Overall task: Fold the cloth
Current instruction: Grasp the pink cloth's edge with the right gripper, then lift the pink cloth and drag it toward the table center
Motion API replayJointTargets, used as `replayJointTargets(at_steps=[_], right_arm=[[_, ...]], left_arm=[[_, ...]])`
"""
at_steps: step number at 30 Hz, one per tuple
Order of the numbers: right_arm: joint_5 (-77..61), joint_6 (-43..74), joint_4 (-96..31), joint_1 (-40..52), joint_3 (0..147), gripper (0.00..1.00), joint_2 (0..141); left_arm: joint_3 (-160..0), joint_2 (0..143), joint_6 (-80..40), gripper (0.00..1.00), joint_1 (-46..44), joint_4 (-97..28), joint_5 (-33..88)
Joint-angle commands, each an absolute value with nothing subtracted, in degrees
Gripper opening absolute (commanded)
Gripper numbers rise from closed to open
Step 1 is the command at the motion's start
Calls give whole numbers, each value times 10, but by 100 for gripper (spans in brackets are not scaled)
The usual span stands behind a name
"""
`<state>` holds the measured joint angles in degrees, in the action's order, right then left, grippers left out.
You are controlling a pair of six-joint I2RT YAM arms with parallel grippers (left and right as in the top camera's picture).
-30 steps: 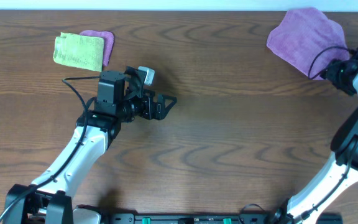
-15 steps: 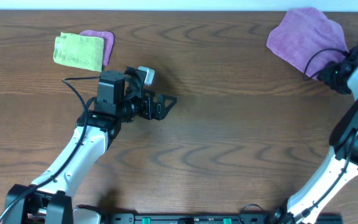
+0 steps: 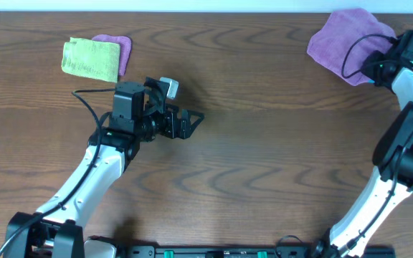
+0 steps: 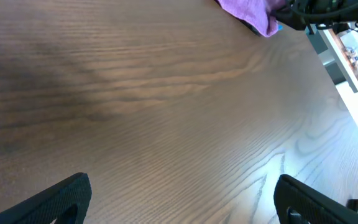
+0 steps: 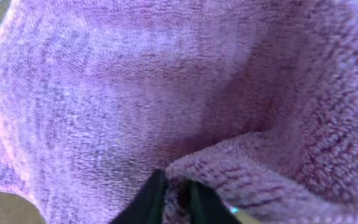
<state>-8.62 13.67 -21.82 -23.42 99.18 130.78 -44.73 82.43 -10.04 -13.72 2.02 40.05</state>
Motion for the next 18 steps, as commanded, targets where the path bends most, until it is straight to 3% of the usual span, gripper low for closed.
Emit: replayJointTargets(at_steps=[1, 11, 18], right_arm=[[-95, 146, -218, -223, 1002, 5, 1314], [-156, 163, -230, -213, 1009, 2, 1314], [-159, 135, -326, -190, 1083, 1, 1313]], left_arm=[[-460, 826, -94, 95, -140, 17, 398], [-460, 826, -94, 95, -140, 17, 399], [-460, 826, -94, 95, -140, 15, 398]])
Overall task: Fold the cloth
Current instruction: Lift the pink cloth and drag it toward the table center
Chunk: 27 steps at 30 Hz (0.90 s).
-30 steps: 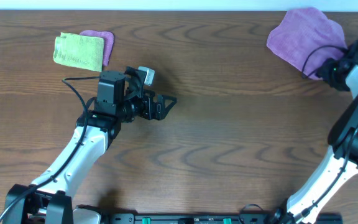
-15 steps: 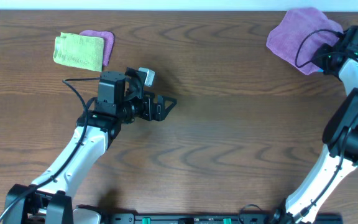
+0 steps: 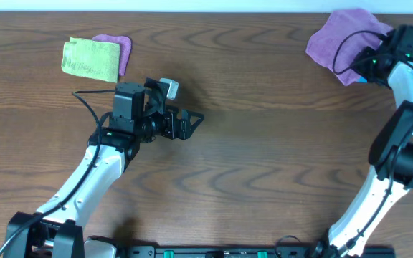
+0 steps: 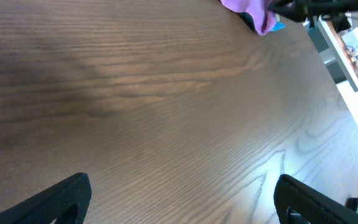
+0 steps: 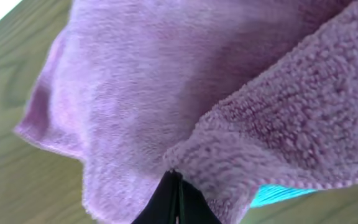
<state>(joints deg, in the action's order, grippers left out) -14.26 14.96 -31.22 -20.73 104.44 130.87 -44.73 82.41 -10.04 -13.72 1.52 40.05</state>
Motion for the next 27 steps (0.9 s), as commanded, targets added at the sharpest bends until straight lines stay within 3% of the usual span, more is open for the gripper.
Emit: replayJointTargets(at_steps=[1, 11, 27], right_arm=[[-159, 132, -340, -187, 1097, 1, 1313], [-135, 101, -497, -138, 1216, 2, 1304], [-69, 79, -604, 18, 1220, 1, 1151]], left_arm=[[-460, 826, -94, 95, -140, 15, 398], [-460, 826, -94, 95, -140, 15, 398], [-460, 826, -92, 95, -138, 18, 401]])
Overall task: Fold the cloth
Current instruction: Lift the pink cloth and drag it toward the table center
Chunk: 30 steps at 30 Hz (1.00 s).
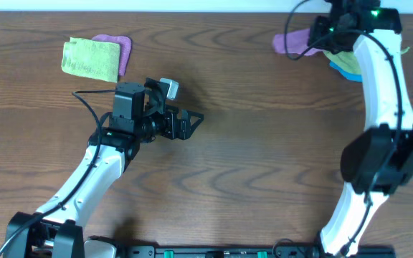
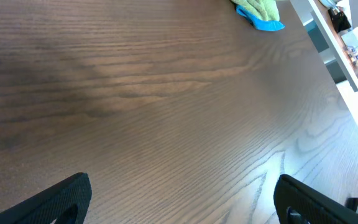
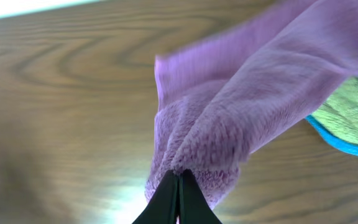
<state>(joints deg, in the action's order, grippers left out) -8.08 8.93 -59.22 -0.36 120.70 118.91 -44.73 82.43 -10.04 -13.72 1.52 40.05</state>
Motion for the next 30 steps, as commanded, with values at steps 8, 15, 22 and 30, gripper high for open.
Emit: replayJointTargets(at_steps=[8, 15, 22, 30], right_arm=[[-67, 81, -681, 105, 1220, 2, 1102], [1, 107, -695, 229, 1220, 2, 1097], [7, 114, -680, 288, 1220, 1, 1083], [79, 124, -685, 309, 1220, 1, 1022]], left_arm=[[-460, 826, -92, 95, -137, 18, 420], [-460, 813, -92, 95, -105, -6, 451], [-460, 719, -85, 95, 26, -93, 515], [-460, 502, -9, 95, 61, -272, 446]])
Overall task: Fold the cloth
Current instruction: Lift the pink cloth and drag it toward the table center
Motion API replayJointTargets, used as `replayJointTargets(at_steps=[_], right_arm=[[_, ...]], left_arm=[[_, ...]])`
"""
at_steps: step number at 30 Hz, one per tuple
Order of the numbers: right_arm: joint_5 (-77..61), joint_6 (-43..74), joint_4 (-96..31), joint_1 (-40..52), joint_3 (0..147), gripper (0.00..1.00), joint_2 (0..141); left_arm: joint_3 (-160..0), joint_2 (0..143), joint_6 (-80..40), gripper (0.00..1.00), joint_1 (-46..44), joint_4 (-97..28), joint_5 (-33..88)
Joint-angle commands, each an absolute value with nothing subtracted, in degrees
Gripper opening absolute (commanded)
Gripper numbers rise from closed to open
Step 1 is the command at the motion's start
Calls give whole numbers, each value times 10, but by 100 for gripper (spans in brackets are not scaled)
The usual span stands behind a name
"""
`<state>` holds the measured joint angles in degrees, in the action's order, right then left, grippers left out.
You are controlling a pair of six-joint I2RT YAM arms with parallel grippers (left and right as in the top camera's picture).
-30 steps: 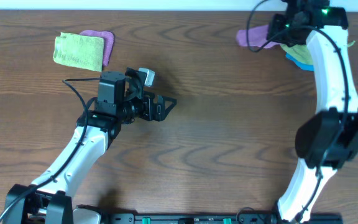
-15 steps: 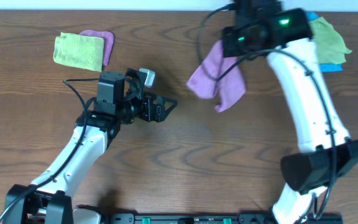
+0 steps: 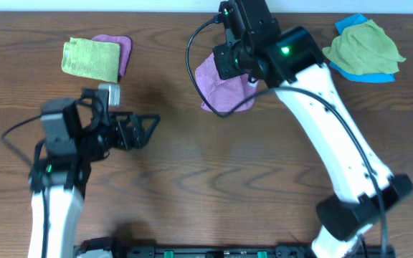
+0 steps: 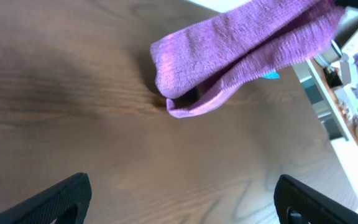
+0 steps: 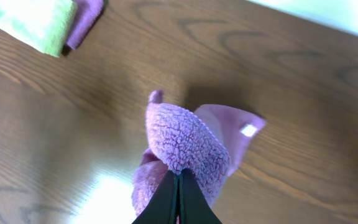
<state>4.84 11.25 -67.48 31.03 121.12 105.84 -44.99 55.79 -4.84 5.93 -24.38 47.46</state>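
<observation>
A purple cloth [image 3: 224, 84] hangs bunched over the table's middle back, its lower edge touching the wood. My right gripper [image 5: 178, 176] is shut on a fold of the purple cloth [image 5: 179, 146]. In the left wrist view the purple cloth [image 4: 241, 43] droops ahead. My left gripper [image 3: 145, 129] stands open, nothing between its fingers [image 4: 55, 198], to the left of the cloth.
A folded green cloth [image 3: 90, 59] lies on a folded purple one [image 3: 123, 50] at the back left. A green cloth [image 3: 363, 44] on a blue one [image 3: 350, 24] sits at the back right. The table's back edge runs close behind.
My right gripper has carried the purple cloth from the back right to the table's middle back. My left arm has shifted left and its view now faces the cloth.
My right gripper was on the purple cloth atop the pile at the back right. Then it was shut on a fold. Then the cloth was held off the pile, baring green and blue cloths. Now it hangs at the middle.
</observation>
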Motion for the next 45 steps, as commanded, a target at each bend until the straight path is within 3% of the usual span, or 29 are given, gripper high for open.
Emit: replayJointTargets(at_steps=[1, 8, 15, 25, 31, 40, 45], right_arm=[[79, 124, -691, 307, 1220, 2, 1017], [129, 132, -745, 335, 1220, 2, 960], [173, 154, -819, 338, 1170, 1, 900], [208, 173, -712, 346, 888, 2, 671], [203, 173, -633, 345, 763, 2, 591], [66, 145, -404, 345, 716, 1, 734], [-18, 139, -340, 346, 811, 2, 838]], left_arm=[[-460, 472, 1, 95, 61, -297, 442], [-460, 302, 13, 95, 61, -429, 430], [-460, 251, 13, 95, 61, -528, 430], [-472, 203, 13, 95, 61, -568, 430], [-477, 169, 13, 95, 61, -572, 359], [-477, 170, 13, 95, 61, -562, 339], [-477, 170, 13, 95, 61, -555, 339]])
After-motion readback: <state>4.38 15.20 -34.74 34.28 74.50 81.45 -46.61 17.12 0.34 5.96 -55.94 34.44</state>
